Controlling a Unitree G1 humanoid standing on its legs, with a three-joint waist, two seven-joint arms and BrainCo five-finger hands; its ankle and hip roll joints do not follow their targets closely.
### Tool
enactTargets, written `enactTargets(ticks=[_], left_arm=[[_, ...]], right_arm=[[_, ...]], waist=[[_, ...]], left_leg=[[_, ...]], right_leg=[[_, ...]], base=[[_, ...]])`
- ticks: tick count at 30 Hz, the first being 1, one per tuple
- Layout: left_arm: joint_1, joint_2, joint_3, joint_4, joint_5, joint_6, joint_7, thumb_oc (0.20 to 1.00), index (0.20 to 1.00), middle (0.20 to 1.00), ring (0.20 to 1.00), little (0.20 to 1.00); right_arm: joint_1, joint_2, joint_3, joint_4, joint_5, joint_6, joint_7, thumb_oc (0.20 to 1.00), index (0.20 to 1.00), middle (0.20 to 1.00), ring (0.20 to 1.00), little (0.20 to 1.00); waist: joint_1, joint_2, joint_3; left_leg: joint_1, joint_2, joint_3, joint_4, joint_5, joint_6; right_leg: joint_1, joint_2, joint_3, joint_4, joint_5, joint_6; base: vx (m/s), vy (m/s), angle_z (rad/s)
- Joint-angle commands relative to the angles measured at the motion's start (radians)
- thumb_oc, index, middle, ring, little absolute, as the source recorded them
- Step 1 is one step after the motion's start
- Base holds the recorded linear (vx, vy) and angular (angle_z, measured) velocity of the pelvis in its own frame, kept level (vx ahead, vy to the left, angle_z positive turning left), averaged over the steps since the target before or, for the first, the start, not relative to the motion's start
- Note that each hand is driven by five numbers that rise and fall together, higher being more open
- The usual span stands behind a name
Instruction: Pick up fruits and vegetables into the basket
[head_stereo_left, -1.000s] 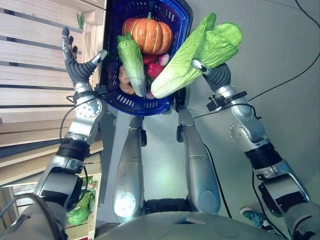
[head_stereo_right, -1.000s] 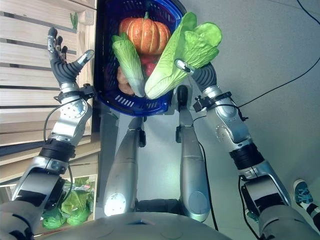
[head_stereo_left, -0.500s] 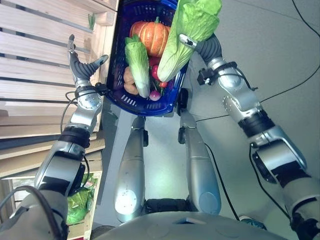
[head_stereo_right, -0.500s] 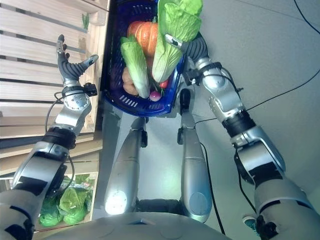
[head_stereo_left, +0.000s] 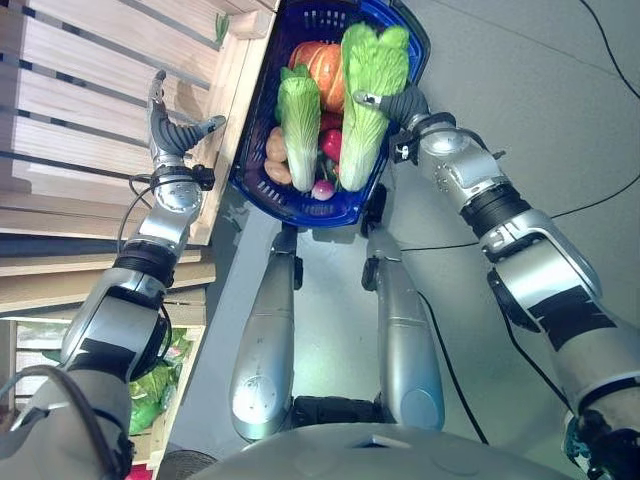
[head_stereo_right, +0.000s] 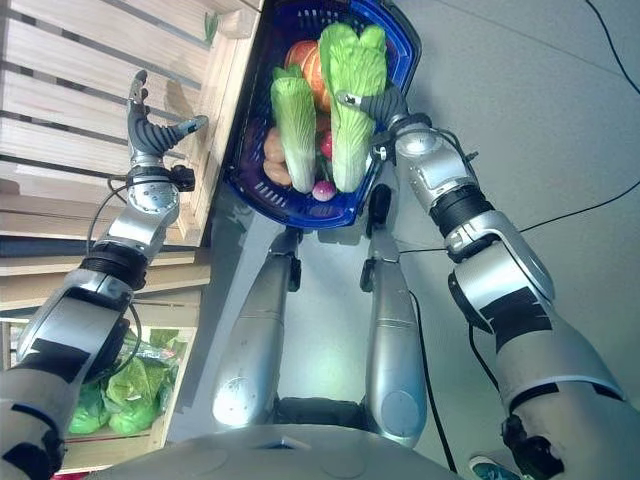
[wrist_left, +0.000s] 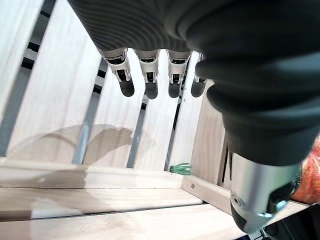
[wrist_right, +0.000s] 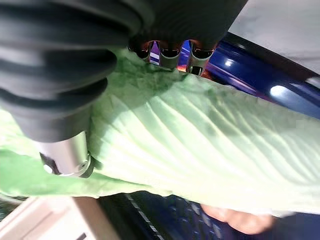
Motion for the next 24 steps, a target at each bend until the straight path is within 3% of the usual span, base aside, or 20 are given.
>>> enactTargets(ticks=[1, 10, 11, 12, 13, 24], left_arm=[[-0.018, -0.021, -0.004, 0.001, 0.013, -0.072, 0.011, 1.0, 1.0, 1.0, 1.0, 1.0], [-0.032, -0.047, -0.028, -0.009, 0.017, -0.082, 0.029, 1.0, 1.0, 1.0, 1.0, 1.0], [-0.033, -0.048, -0.03, -0.01, 0.017, -0.083, 0.029, 1.0, 1.0, 1.0, 1.0, 1.0], [-0.035, -0.049, -0.033, -0.013, 0.018, -0.081, 0.032, 1.0, 1.0, 1.0, 1.0, 1.0], [-0.033, -0.05, -0.035, -0.016, 0.017, -0.081, 0.033, 1.0, 1.0, 1.0, 1.0, 1.0], [-0.024, -0.064, -0.04, -0.02, 0.033, -0.085, 0.046, 1.0, 1.0, 1.0, 1.0, 1.0]], right_arm=[[-0.064, -0.008, 0.008, 0.063, 0.03, -0.057, 0.026, 0.2, 0.2, 0.2, 0.2, 0.2], [-0.089, 0.01, -0.024, 0.174, 0.048, -0.06, 0.012, 0.209, 0.209, 0.209, 0.209, 0.209], [-0.09, 0.011, -0.024, 0.177, 0.048, -0.058, 0.009, 0.442, 0.442, 0.442, 0.442, 0.442], [-0.092, 0.011, -0.026, 0.182, 0.05, -0.058, 0.006, 0.768, 0.768, 0.768, 0.768, 0.768], [-0.094, 0.011, -0.027, 0.185, 0.051, -0.058, 0.004, 1.0, 1.0, 1.0, 1.0, 1.0], [-0.102, 0.013, -0.03, 0.203, 0.058, -0.058, -0.004, 1.0, 1.0, 1.0, 1.0, 1.0]], waist=[[0.009, 0.106, -0.035], [0.023, 0.118, -0.035], [0.023, 0.119, -0.035], [0.024, 0.12, -0.035], [0.025, 0.121, -0.035], [0.025, 0.121, -0.035]], left_leg=[[-0.014, -0.074, 0.009, -0.064, 0.03, 0.035], [-0.047, -0.082, 0.0, -0.049, 0.03, 0.04], [-0.05, -0.082, 0.0, -0.048, 0.03, 0.041], [-0.053, -0.083, -0.001, -0.047, 0.031, 0.041], [-0.056, -0.083, -0.002, -0.044, 0.03, 0.041], [-0.064, -0.085, -0.002, -0.038, 0.03, 0.044]], right_leg=[[0.019, 0.04, -0.088, 0.123, -0.179, 0.027], [-0.011, 0.037, -0.092, 0.139, -0.18, 0.028], [-0.015, 0.037, -0.092, 0.14, -0.179, 0.028], [-0.018, 0.037, -0.093, 0.141, -0.179, 0.028], [-0.021, 0.037, -0.092, 0.144, -0.179, 0.028], [-0.034, 0.04, -0.09, 0.151, -0.175, 0.028]], base=[[0.01, 0.003, 0.06], [0.01, 0.009, 0.06], [0.0, 0.0, 0.0], [0.0, 0.0, 0.0], [0.0, 0.0, 0.0], [0.0, 0.0, 0.0]])
